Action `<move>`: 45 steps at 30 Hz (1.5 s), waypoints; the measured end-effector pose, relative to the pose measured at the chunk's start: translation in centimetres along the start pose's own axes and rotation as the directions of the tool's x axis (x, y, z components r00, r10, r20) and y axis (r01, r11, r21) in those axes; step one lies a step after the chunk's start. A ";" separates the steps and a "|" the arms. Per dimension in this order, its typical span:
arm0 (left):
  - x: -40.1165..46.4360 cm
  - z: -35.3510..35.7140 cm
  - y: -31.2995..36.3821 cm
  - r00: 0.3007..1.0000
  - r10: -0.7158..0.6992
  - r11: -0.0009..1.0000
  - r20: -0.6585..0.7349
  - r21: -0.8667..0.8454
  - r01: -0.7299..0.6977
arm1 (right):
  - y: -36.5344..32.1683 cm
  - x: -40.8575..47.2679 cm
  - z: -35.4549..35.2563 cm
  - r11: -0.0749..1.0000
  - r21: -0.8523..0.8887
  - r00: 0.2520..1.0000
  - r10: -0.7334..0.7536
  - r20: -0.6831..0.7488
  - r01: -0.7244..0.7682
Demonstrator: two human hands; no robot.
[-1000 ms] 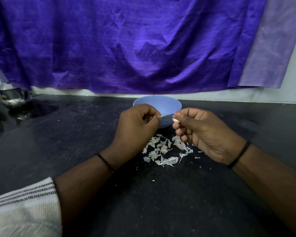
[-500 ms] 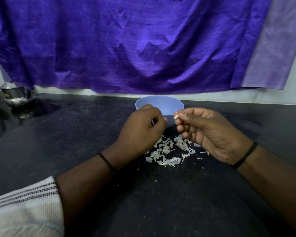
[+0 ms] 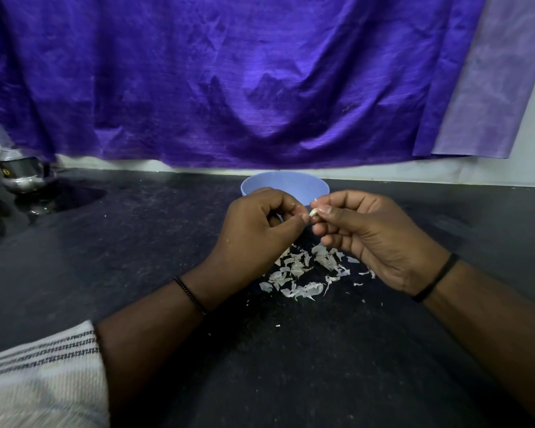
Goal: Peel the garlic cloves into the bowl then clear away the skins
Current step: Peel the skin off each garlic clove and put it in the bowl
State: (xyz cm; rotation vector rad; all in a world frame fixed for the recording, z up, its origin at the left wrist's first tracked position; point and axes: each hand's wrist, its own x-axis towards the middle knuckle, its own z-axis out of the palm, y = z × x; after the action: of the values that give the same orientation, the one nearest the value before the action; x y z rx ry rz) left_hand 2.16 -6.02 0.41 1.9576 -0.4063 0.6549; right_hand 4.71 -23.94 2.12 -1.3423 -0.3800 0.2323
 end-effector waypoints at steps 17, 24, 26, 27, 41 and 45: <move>-0.1 0.0 0.0 0.998 0.023 0.997 0.054 0.068 -0.027 | 0.5 0.0 0.2 0.996 -0.085 1.000 -0.018 0.014 0.019; -0.3 0.3 0.4 0.999 -0.030 1.000 0.028 0.001 0.030 | 0.6 0.1 0.6 0.998 -0.039 0.998 -0.048 -0.034 0.046; -0.3 0.3 0.6 0.999 -0.044 0.999 0.030 0.009 0.044 | 0.7 0.1 0.5 0.997 -0.071 0.998 -0.045 -0.035 0.043; -0.3 0.3 0.6 0.998 -0.048 0.999 0.030 0.011 0.048 | 0.7 0.1 0.5 0.996 -0.077 0.998 -0.045 -0.036 0.042; -0.5 0.6 0.7 0.990 -0.138 0.988 0.008 -0.067 0.138 | 1.0 0.2 1.0 0.996 -0.078 0.998 -0.048 -0.048 0.044; -0.6 0.6 0.9 0.988 -0.156 0.984 0.017 -0.087 0.157 | 1.0 0.1 0.8 0.997 -0.063 0.999 -0.038 -0.025 0.036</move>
State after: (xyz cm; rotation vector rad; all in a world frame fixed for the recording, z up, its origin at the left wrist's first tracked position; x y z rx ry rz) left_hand 1.41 -6.96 0.45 1.8873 -0.2791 0.5181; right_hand 4.53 -22.97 1.29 -1.3974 -0.3922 0.1732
